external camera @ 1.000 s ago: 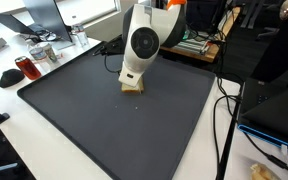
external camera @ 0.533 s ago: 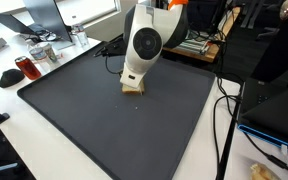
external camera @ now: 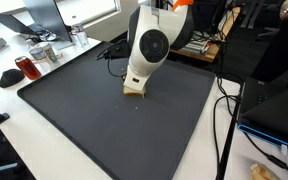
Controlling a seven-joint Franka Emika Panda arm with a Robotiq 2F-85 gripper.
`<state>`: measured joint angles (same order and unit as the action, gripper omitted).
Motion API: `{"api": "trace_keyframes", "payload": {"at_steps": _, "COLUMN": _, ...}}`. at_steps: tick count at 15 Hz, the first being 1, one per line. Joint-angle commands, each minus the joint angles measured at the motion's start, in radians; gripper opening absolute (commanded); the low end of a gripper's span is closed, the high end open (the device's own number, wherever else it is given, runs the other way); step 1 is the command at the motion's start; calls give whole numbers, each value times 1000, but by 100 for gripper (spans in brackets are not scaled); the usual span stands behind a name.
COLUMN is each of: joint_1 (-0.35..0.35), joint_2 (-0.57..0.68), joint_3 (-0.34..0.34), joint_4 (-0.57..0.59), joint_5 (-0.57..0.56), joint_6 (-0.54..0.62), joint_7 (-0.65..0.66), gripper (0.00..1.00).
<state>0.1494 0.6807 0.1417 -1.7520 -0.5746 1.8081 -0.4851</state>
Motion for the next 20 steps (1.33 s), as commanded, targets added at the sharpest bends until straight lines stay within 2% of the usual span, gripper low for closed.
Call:
{"api": "trace_keyframes", "payload": {"at_steps": 1, "joint_1": 13, "joint_2": 70, "joint_3": 19, "joint_4": 70, "joint_5": 33, "joint_6": 12, "joint_7": -12, "gripper": 1}}
{"api": "trace_keyframes", "payload": {"at_steps": 13, "joint_1": 15, "joint_2": 41, "joint_3": 18, "joint_4": 133, "joint_5": 53, "joint_6": -27, "joint_7": -29, "gripper": 1}}
{"api": "trace_keyframes", "payload": {"at_steps": 20, "joint_1": -3, "joint_2": -47, "joint_3": 16, "joint_4": 89, "joint_5": 94, "joint_6": -25, "joint_7": -20, "gripper": 1}}
